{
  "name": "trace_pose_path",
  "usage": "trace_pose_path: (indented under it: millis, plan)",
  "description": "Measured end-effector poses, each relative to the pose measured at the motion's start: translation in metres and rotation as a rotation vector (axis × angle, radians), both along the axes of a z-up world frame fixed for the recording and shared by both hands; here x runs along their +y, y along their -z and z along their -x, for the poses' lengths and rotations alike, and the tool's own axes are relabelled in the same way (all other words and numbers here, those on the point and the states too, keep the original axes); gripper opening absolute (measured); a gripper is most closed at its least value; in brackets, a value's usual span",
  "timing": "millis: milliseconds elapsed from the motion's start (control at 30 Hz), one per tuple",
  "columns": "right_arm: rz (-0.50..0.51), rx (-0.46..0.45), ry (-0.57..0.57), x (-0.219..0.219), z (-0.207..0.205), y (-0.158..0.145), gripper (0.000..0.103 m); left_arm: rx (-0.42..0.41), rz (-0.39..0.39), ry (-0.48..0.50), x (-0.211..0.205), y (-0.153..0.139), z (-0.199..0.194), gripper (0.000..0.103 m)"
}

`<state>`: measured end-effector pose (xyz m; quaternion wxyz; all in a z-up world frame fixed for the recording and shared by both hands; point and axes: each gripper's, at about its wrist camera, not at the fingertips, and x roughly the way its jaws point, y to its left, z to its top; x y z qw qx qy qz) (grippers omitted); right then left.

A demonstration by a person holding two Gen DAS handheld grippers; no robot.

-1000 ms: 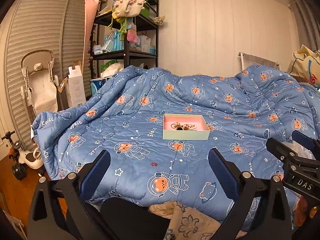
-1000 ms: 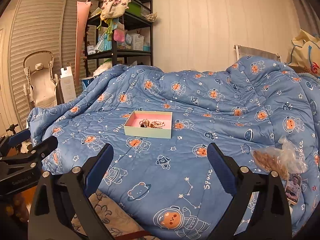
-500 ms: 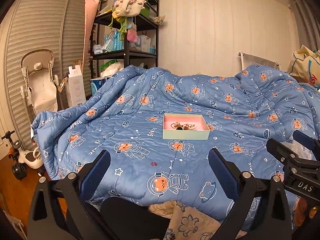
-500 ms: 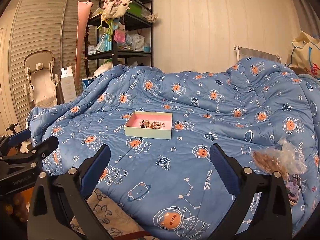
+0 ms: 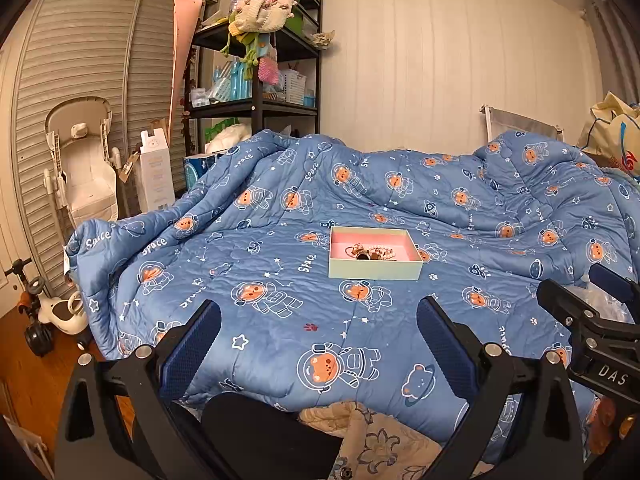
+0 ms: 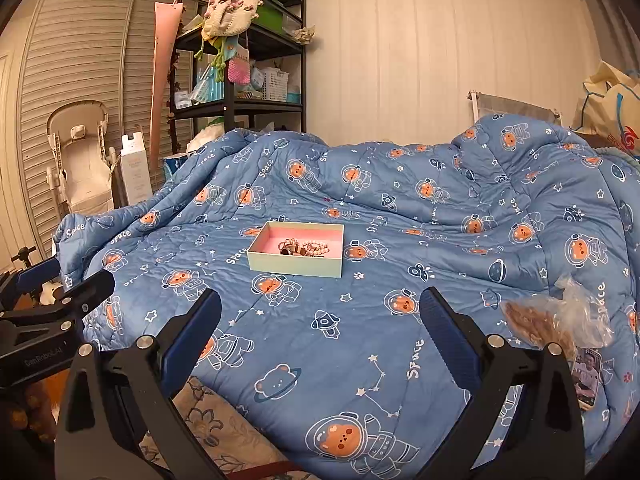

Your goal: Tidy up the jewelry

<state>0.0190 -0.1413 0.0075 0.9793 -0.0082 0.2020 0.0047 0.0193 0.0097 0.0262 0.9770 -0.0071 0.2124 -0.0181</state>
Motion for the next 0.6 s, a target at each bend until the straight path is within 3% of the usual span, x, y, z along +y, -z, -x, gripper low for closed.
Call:
trace_pose_path:
  millis: [600]
  plan:
    - [-0.001,0.003,0.006,-0.0027,0.0011,0.0036,0.097,0.004,0.004,-0.003,0.0005,0.0025,0.0011,0.096]
